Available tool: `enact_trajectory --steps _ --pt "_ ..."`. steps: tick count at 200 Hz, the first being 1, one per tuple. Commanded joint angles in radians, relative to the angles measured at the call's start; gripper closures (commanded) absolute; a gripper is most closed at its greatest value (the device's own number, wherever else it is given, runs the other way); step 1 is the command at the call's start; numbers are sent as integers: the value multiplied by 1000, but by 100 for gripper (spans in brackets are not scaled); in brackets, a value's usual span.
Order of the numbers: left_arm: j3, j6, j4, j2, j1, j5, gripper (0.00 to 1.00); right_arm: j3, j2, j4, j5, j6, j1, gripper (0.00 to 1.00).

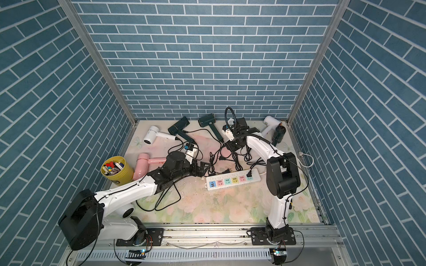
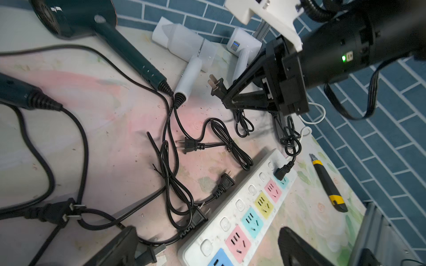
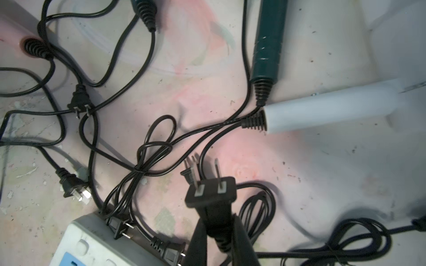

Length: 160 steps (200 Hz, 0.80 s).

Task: Charge the blow dryers
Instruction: Pick up the plug from the center of the board.

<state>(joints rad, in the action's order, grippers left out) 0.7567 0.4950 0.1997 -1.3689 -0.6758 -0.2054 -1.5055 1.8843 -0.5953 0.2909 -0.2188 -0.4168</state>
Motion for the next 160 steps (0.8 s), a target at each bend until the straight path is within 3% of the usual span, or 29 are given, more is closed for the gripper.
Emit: enact_trajectory --steps 1,102,160 --pt "70 115 3 -41 52 -149 6 58 -62 74 90 -37 -18 100" --pt "527 226 -291 -428 96 -347 29 395 -224 331 232 -34 -50 100" --pt "581 286 -244 -544 99 -428 44 452 -256 362 249 -44 -48 100"
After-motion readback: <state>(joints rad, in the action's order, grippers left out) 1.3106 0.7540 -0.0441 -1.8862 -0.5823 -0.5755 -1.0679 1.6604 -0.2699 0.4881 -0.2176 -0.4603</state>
